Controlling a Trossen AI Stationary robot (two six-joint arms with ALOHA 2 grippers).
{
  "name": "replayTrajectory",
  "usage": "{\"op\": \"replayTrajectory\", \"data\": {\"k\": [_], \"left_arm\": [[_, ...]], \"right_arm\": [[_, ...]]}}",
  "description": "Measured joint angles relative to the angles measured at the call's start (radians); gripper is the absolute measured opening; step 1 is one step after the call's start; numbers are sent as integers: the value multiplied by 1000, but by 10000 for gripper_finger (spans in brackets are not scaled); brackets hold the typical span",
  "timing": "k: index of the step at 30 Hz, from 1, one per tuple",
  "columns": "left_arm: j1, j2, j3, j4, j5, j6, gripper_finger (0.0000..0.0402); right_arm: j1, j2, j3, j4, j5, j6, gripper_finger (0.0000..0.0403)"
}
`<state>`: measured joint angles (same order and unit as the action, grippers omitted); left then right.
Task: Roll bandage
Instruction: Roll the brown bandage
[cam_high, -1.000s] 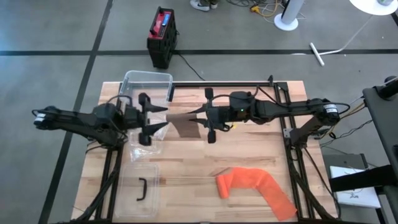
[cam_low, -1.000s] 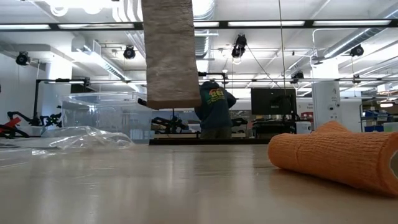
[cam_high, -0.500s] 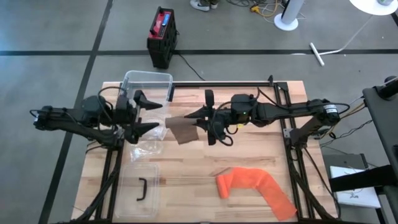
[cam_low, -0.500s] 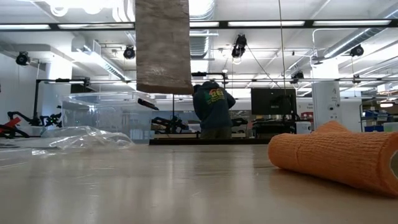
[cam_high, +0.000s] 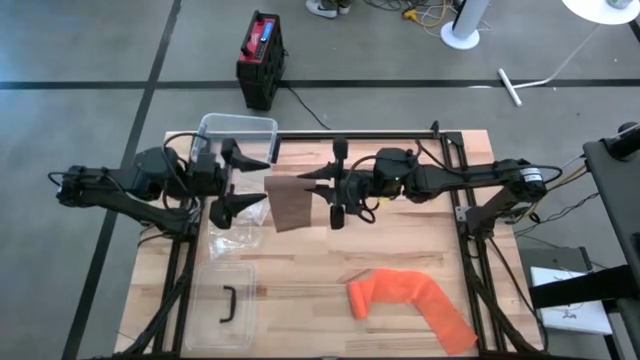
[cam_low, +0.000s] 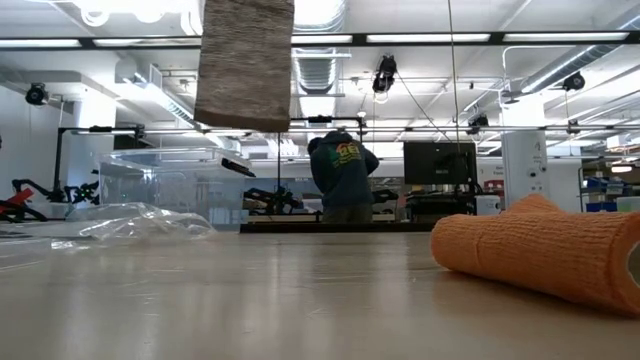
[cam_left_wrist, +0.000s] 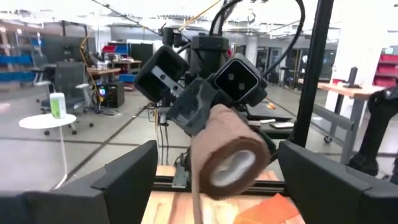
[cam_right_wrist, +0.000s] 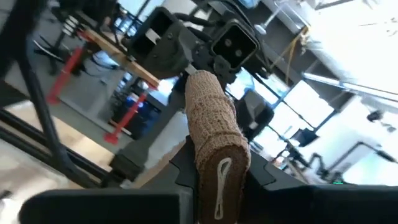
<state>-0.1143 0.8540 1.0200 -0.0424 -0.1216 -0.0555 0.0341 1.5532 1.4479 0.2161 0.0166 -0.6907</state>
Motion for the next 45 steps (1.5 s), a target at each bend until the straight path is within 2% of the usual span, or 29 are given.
{"op": "replayTrajectory", "data": {"k": [4, 9, 17, 25, 31, 38, 45], "left_arm": [[0, 3, -2, -5, 0, -75, 329], [0, -4, -2, -3, 9, -103, 340], [0, -3, -2, 4, 10, -156, 347], [0, 44, -3, 1, 10, -152, 343], [0, 65, -3, -12, 10, -131, 342], [0, 88, -3, -4, 9, -114, 307], [1, 83, -1, 5, -46, -111, 230]], "right_arm": [[0, 11, 0, 31, 67, -94, 47], [0, 23, -1, 36, 89, -240, 48], [0, 33, -1, 35, 85, -463, 48], [3, 33, -1, 20, 10, -635, 48], [7, 33, -1, 23, 11, -682, 48], [7, 33, -1, 24, 29, -676, 48], [9, 33, -1, 21, 36, -669, 48]]}}
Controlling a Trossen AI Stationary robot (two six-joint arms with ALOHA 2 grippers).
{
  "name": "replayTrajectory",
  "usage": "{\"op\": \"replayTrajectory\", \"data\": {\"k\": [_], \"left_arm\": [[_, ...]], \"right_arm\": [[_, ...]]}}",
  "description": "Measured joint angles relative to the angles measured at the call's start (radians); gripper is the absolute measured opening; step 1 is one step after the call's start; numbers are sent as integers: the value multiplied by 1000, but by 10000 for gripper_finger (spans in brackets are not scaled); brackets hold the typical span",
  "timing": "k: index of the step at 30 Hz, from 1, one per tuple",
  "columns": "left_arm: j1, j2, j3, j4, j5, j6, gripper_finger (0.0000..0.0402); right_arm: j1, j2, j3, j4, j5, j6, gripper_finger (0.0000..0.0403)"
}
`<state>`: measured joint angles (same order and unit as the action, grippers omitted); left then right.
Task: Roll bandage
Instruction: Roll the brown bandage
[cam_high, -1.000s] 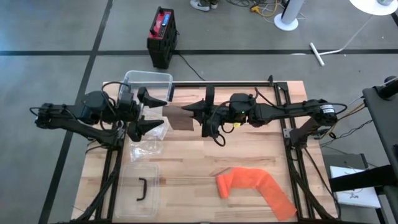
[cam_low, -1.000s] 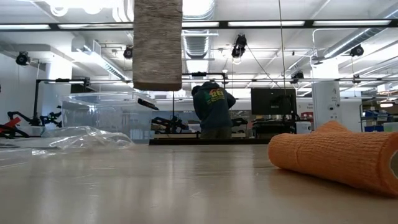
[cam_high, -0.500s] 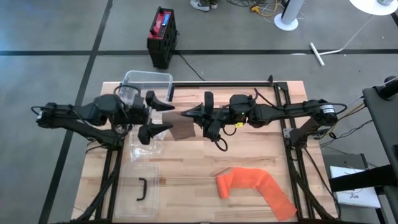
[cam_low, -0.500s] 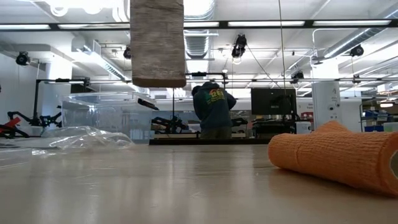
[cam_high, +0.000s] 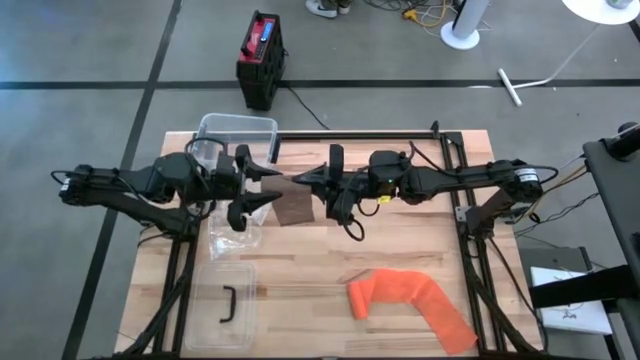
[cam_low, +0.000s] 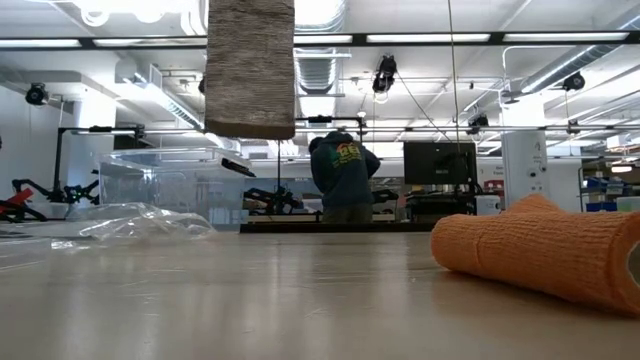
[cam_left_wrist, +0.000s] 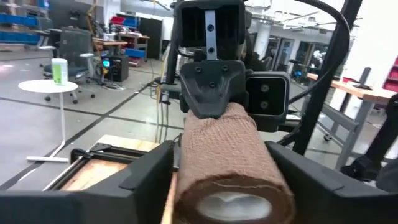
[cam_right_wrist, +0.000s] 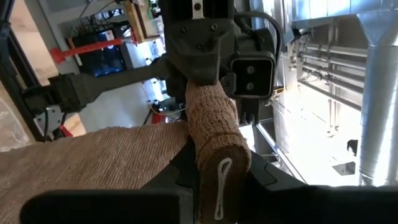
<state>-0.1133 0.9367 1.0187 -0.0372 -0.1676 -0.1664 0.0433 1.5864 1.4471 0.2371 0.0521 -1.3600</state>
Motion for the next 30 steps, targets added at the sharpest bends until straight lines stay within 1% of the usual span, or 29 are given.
{"op": "replayTrajectory", "data": {"k": [3, 5, 8, 11, 13, 16, 22, 24, 26, 28, 30], "left_arm": [[1, 0, 0, 0, -1, -1, 190], [1, 0, 0, 0, -1, -1, 164], [1, 2, 1, 1, -1, 14, 132], [1, 3, 1, 1, -1, 40, 112], [1, 2, 1, 2, -1, 60, 104], [1, -1, 2, -6, -3, 103, 94], [3, -4, 2, -4, -13, 209, 89], [3, -5, 2, -4, -15, 252, 89], [3, -5, 2, -4, -14, 280, 89], [3, -5, 2, 2, -12, 295, 89], [3, -5, 2, 2, 14, 315, 89]], "right_arm": [[-1, 0, 0, -1, 1, 27, 50], [-1, 0, 0, -1, 1, 46, 60], [-1, 0, 0, -2, -1, 109, 84], [-1, 0, 0, -3, -3, 243, 119], [-1, 0, 0, -3, -7, 388, 145], [-1, -4, 0, -13, -44, 626, 189], [-1, -25, 0, -17, -61, 998, 270], [-11, -29, 0, -26, -64, 1085, 290], [-23, -29, 0, -46, -71, 1129, 304], [-36, -28, 0, -60, -89, 1164, 309], [-48, -27, 0, -61, -110, 1191, 308]]}}
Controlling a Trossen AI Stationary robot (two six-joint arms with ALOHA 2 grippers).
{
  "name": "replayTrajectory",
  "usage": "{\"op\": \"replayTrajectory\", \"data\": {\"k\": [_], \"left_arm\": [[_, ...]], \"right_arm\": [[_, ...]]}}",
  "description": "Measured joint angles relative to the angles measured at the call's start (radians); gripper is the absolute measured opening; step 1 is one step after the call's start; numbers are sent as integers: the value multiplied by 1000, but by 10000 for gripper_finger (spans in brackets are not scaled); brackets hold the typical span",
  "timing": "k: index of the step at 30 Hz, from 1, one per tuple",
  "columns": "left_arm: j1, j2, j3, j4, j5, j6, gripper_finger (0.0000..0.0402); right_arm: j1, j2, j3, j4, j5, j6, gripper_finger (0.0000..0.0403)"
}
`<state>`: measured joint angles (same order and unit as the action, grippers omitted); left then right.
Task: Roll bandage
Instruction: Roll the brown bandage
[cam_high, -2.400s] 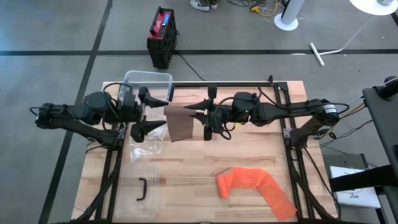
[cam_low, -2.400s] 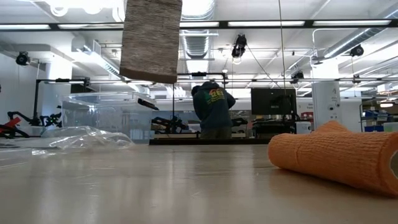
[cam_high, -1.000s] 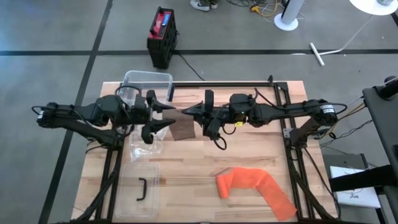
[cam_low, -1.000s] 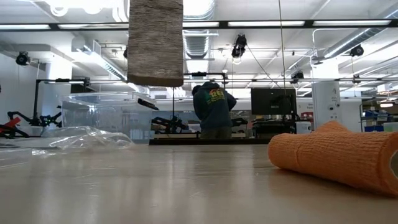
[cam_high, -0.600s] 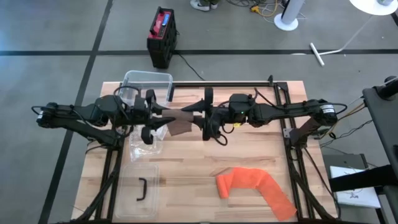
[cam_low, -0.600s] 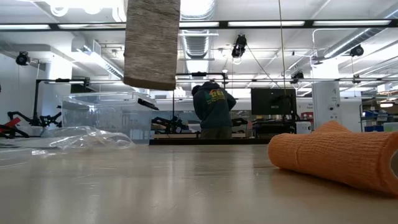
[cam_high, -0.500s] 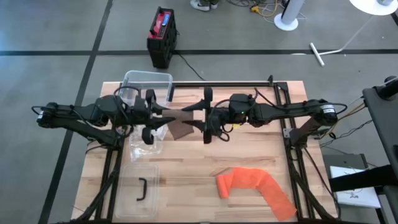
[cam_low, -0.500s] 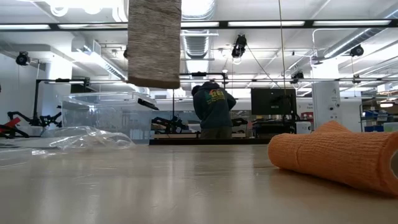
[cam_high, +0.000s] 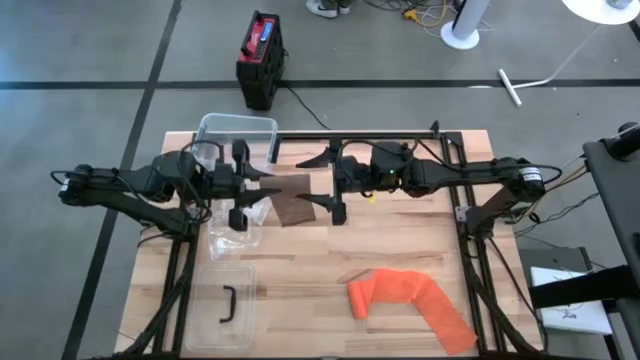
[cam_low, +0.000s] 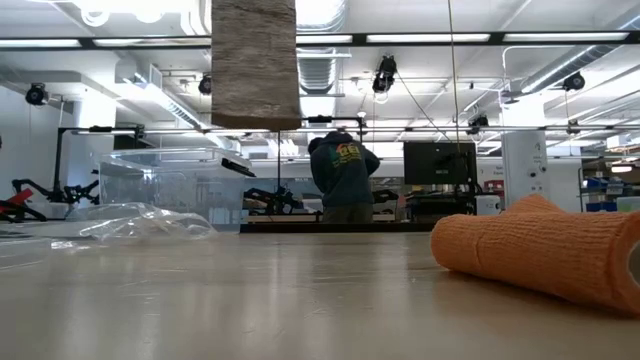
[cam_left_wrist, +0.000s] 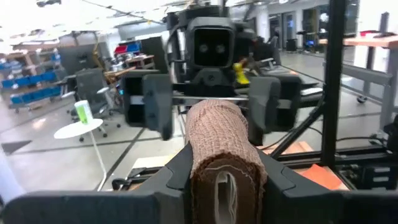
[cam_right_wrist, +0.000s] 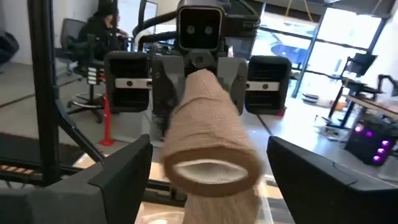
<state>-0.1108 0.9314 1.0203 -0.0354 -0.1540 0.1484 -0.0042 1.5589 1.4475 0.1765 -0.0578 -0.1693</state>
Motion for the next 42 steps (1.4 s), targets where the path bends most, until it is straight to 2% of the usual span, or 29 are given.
{"op": "replayTrajectory", "data": {"k": [3, 16, 21, 26, 30, 34, 42], "left_arm": [[0, 0, 0, -2, 43, 24, 89], [0, 0, 0, 1, 57, 49, 89], [0, 0, 0, 1, 53, 53, 89], [0, 0, 0, -6, 19, 54, 92], [-1, -1, -1, -39, 4, 76, 112], [-1, -1, -2, -51, -21, 78, 144], [-1, -70, -3, -61, -24, 43, 217]], "right_arm": [[-13, 0, 0, 1, -13, 21, 299], [-22, 5, 18, -3, -82, 39, 244], [-22, 5, 18, -3, -88, 51, 202], [-23, 5, 18, -11, -83, 65, 142], [-24, 5, 18, -29, -79, 81, 93], [-24, 6, 18, -38, -77, 54, 62], [-23, -1, 19, -36, -78, -167, 60]]}}
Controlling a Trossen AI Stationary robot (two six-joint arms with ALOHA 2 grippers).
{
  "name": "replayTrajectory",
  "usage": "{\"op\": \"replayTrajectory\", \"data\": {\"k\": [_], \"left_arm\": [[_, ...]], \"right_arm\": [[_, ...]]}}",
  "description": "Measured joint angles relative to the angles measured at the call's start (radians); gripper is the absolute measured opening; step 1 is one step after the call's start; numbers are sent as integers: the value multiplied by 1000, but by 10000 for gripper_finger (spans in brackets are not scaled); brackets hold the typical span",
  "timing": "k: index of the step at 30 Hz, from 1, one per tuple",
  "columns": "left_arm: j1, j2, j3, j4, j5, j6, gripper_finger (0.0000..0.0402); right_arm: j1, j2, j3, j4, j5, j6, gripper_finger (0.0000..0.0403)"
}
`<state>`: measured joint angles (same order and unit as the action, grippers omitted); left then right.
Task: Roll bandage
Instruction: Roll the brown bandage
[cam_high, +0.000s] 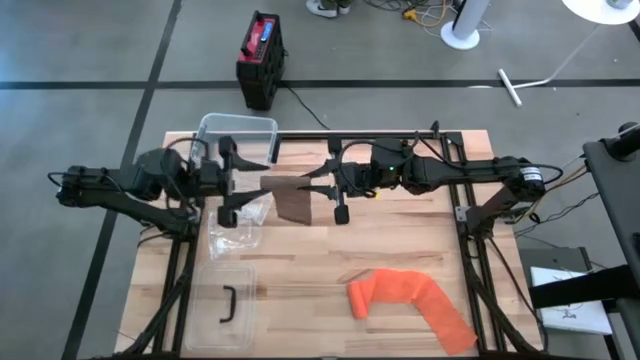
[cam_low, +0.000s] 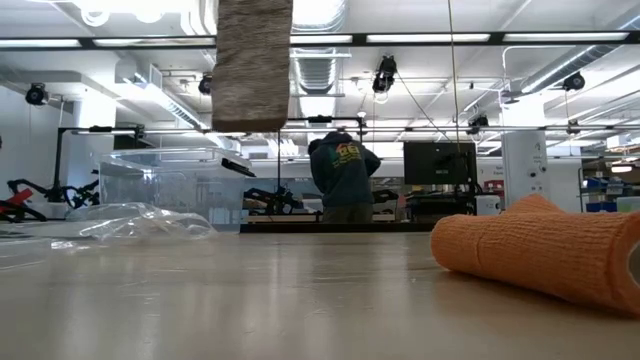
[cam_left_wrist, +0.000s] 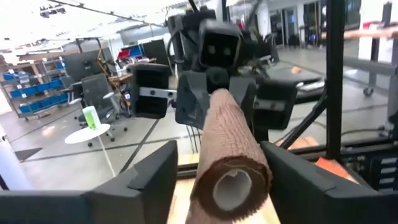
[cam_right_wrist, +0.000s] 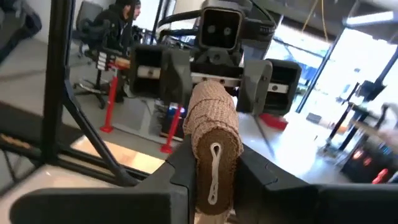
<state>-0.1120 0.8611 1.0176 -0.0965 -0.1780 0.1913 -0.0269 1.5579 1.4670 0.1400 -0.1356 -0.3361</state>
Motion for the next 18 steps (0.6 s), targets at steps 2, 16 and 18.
{"op": "replayTrajectory", "data": {"k": [2, 16, 18], "left_arm": [[0, -22, 0, -4, 0, -28, 233], [1, 41, 0, 49, 8, -28, 285], [1, 53, 0, 64, 7, -4, 282]], "right_arm": [[0, -5, 0, 0, 1, -73, 55], [2, -5, 0, 34, 33, -195, 51], [2, -5, 0, 30, 32, -182, 53]]}}
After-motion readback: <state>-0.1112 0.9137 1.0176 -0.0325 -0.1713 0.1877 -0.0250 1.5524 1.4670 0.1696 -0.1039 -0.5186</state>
